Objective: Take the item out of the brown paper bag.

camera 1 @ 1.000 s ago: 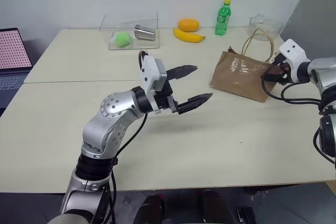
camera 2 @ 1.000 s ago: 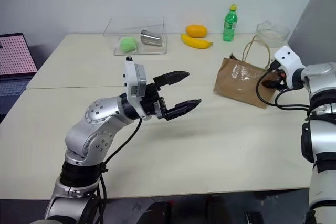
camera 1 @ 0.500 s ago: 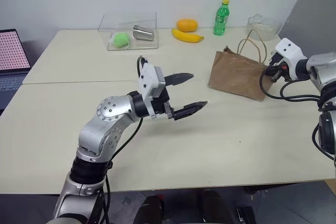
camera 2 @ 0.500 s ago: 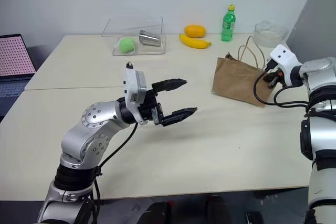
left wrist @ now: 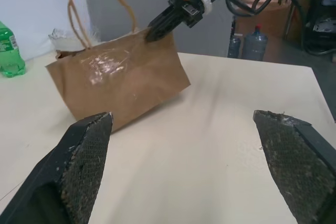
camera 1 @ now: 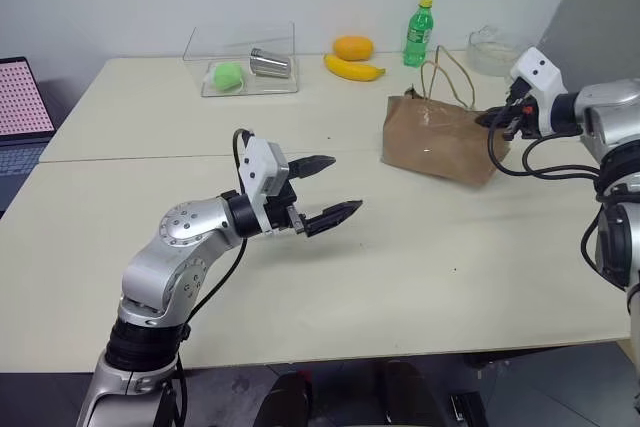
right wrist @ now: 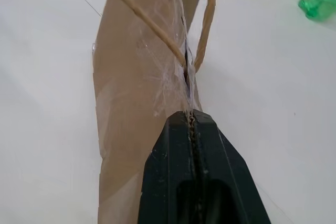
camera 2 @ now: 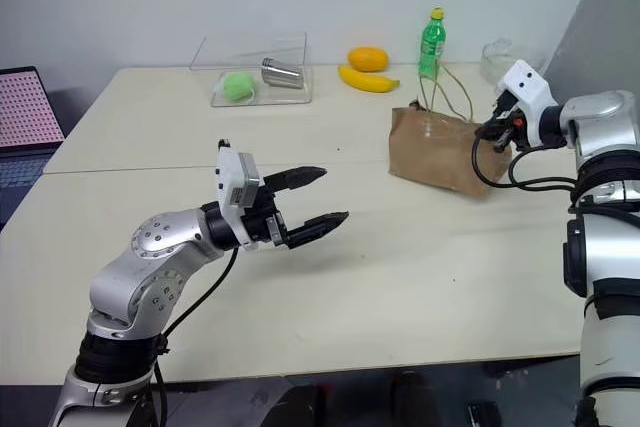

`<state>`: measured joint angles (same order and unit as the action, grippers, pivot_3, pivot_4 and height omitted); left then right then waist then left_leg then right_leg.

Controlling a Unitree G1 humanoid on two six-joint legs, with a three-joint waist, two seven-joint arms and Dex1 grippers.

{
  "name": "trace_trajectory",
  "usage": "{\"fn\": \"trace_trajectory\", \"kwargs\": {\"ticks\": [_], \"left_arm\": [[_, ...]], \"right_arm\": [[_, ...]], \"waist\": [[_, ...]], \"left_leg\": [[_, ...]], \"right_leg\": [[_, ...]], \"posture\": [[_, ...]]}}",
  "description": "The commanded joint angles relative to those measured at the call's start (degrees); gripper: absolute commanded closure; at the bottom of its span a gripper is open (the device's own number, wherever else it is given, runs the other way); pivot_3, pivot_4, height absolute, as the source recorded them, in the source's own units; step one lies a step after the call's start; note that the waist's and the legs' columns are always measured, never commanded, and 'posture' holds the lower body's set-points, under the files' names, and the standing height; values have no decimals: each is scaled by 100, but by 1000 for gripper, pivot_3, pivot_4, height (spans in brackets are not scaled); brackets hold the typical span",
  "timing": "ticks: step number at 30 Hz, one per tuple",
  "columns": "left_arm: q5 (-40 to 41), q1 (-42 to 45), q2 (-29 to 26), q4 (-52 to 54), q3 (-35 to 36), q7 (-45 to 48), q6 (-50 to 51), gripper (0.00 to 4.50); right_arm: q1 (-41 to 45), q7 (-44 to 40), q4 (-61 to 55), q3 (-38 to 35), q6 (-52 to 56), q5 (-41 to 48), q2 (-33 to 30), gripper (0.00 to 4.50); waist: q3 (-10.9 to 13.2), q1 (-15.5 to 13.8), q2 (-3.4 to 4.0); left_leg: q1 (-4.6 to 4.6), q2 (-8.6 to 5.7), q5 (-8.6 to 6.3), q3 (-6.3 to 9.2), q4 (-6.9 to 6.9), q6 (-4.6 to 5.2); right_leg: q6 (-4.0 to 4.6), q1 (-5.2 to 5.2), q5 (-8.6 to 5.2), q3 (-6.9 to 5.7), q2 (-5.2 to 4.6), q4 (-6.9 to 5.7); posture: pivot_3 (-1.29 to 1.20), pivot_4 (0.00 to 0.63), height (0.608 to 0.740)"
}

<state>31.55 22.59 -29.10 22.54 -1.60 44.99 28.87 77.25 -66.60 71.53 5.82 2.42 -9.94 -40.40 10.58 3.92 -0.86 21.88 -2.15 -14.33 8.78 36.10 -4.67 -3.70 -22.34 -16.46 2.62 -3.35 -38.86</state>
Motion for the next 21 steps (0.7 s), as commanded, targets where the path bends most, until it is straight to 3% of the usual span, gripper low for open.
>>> {"fn": "trace_trajectory", "kwargs": {"ticks": [1, 9, 12, 16, 21], "left_arm": [[100, 11, -5, 251, 104, -91, 42, 0], [69, 106, 86, 234, -33, -85, 39, 0], [63, 196, 141, 196, -84, -73, 36, 0], [62, 267, 171, 155, -96, -39, 40, 0], [53, 353, 176, 114, -124, 4, 19, 0]], "right_arm": [[142, -115, -267, 120, -279, -94, -2, 4495], [-155, 364, -193, 497, -484, -556, -214, 4495], [-188, 491, -200, 467, -412, -539, -242, 3862], [-128, 559, -194, 414, -236, -479, -182, 2532], [51, 607, -70, 421, 20, -485, -69, 2532]], "waist": [[0, 2, 0], [0, -9, 0], [0, -9, 0], [0, -8, 0], [0, -8, 0]], "left_leg": [[0, 0, 0, 0, 0, 0], [0, -1, 1, 2, 1, -1], [0, -2, 1, 0, 1, -1], [0, -2, 1, 0, 1, -2], [1, -2, 1, 1, 1, -2]], "right_leg": [[0, 0, 0, 0, 0, -1], [0, 0, 0, -2, 0, -1], [0, 0, 0, 0, -1, -1], [0, 1, 0, 0, -1, -1], [0, 1, 0, 0, -1, -1]], "posture": [[0, 150, 740], [0, 150, 740], [0, 150, 740], [0, 150, 740], [0, 150, 740]]}}
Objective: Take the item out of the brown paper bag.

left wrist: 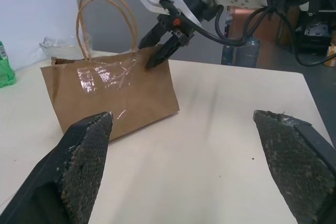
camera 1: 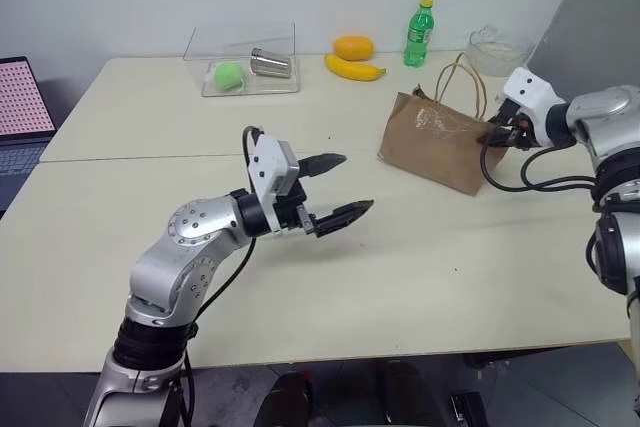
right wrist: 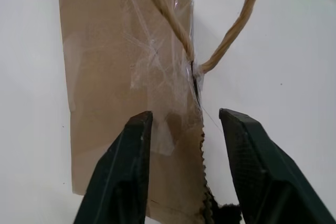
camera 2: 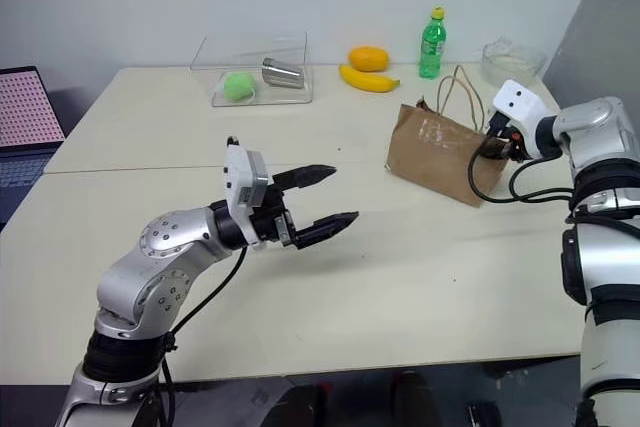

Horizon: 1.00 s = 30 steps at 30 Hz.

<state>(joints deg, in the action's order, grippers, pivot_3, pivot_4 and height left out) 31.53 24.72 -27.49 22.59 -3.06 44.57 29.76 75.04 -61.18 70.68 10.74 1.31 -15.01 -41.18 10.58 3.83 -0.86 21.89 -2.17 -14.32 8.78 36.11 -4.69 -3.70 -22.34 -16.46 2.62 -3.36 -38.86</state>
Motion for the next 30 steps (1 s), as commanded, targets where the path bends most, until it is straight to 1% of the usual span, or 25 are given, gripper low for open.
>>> {"fn": "trace_trajectory", "kwargs": {"ticks": [1, 9, 15, 18, 22, 30], "left_arm": [[53, 158, 16, 98, 18, 53, -71, 0], [48, 156, -1, 143, 7, 64, -62, 0], [33, 118, 16, 190, -4, 40, -71, 0], [23, 74, 31, 208, -15, 25, -94, 0], [13, 49, 54, 197, -39, 26, -129, 0], [16, -106, 11, 163, 30, 19, -224, 0]], "right_arm": [[316, 88, 57, -74, 201, 20, 42, 2532], [619, 282, 349, 52, 445, -178, 269, 2532], [649, 368, 469, 100, 527, -281, 359, 2532], [628, 402, 486, 73, 531, -248, 395, 3154], [584, 384, 477, 117, 461, -279, 421, 4435], [585, 634, 399, 107, 87, -283, 378, 4476]], "waist": [[0, 0, 0], [0, -1, 0], [0, -1, 0], [0, -1, 0], [0, -1, 0], [0, 2, 0]], "left_leg": [[0, 0, 0, 0, 0, 0], [0, 0, 2, 1, 0, -3], [0, -1, 2, 1, 0, -3], [0, -1, 1, 1, 0, -2], [0, -1, 1, 1, 0, -2], [-2, -1, 1, 0, 1, -2]], "right_leg": [[0, 0, 0, 0, 0, 0], [0, 0, 0, -1, 0, 0], [0, -1, 0, -1, 0, 0], [0, -1, 0, -1, 0, 0], [0, 0, 0, -1, 0, 0], [0, -1, 0, 0, 0, -3]], "posture": [[0, 150, 740], [0, 150, 740], [0, 150, 740], [0, 150, 740], [0, 150, 740], [0, 150, 740]]}}
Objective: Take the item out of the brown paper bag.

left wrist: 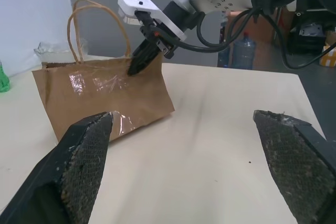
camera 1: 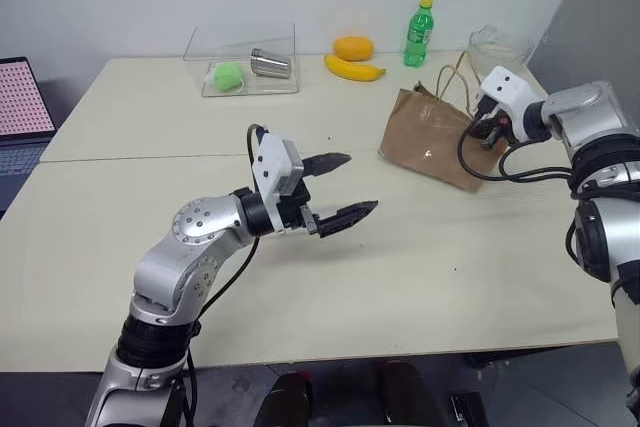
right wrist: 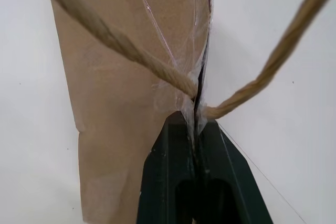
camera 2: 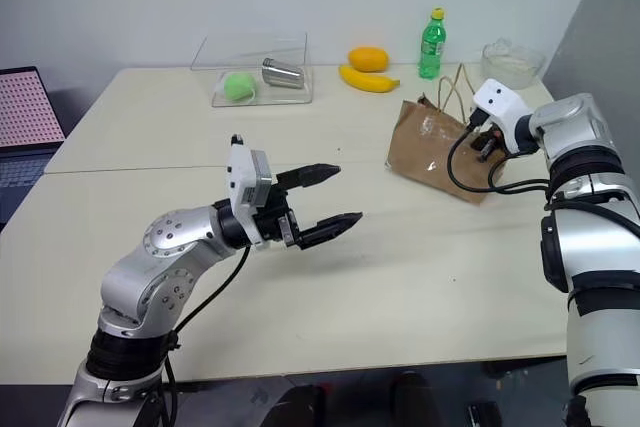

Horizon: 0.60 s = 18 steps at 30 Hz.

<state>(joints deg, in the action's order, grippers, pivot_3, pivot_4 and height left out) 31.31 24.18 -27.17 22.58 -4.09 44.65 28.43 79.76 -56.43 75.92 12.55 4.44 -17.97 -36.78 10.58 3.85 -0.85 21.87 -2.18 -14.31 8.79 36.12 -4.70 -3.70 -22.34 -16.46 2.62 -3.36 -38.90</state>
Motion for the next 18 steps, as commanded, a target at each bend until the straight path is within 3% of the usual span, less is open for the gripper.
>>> {"fn": "trace_trajectory", "kwargs": {"ticks": [1, 10, 18], "left_arm": [[62, -104, -39, 197, 155, -2, -78, 0], [263, -510, -128, 570, 315, -174, 160, 0], [379, -802, -246, 827, 570, -423, 343, 0]], "right_arm": [[142, 164, -142, -112, -267, 45, -64, 4476], [244, -185, -302, -153, -617, 143, -16, 4476], [357, -422, -491, -142, -820, 245, 397, 4476]], "waist": [[0, 0, 0], [1, 1, 1], [2, 110, 3]], "left_leg": [[0, 0, 0, 0, 0, 0], [4, 0, -1, -1, -1, 2], [0, 4, -1, -4, -2, 2]], "right_leg": [[0, -1, 0, 0, 0, 0], [0, -5, 0, 2, 0, 1], [0, -5, 0, 4, 1, -4]], "posture": [[0, 150, 740], [0, 150, 740], [0, 150, 740]]}}
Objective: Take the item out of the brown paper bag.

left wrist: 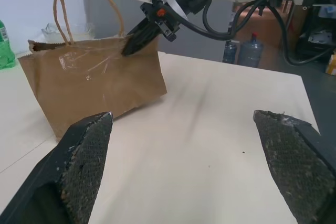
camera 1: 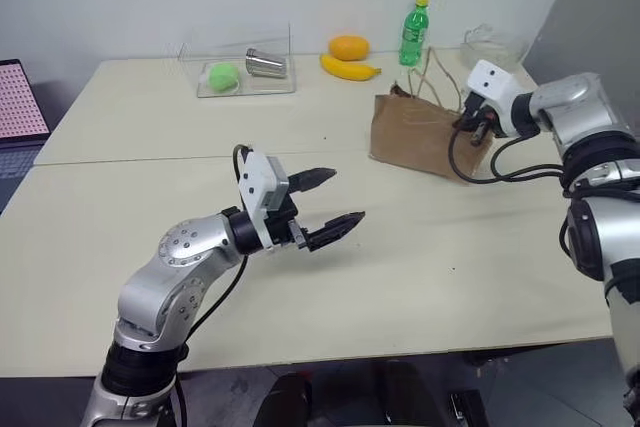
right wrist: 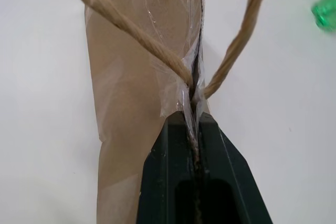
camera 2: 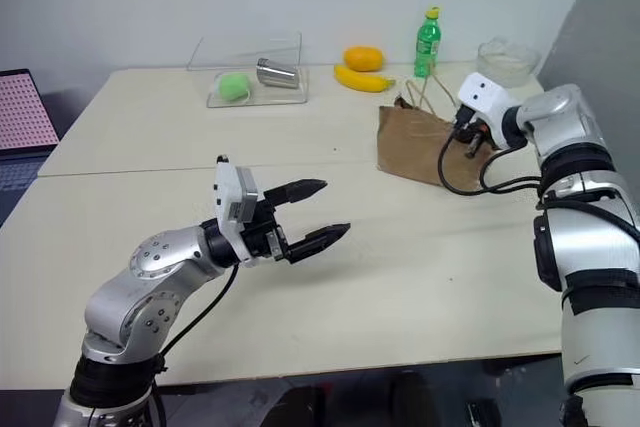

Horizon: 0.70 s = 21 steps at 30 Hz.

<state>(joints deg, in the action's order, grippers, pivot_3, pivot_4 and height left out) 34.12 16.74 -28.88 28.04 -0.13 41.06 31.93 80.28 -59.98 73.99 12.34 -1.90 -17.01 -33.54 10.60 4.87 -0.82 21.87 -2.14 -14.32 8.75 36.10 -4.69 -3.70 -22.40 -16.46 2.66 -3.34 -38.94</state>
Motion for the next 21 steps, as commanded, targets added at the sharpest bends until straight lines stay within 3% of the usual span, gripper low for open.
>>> {"fn": "trace_trajectory", "kwargs": {"ticks": [1, 21], "left_arm": [[82, -67, -85, 280, 193, -78, -18, 0], [119, -253, -176, 260, 423, -272, 29, 0]], "right_arm": [[308, -48, -297, -93, -233, 118, 109, 4476], [362, -263, -614, -288, -551, 479, 469, 4476]], "waist": [[0, 7, 0], [1, 4, 1]], "left_leg": [[0, 0, 0, 0, 0, 0], [2, 0, 0, 3, 0, 0]], "right_leg": [[0, 0, 0, 0, 0, 0], [0, -2, 0, -1, 0, 0]], "posture": [[0, 150, 740], [0, 150, 740]]}}
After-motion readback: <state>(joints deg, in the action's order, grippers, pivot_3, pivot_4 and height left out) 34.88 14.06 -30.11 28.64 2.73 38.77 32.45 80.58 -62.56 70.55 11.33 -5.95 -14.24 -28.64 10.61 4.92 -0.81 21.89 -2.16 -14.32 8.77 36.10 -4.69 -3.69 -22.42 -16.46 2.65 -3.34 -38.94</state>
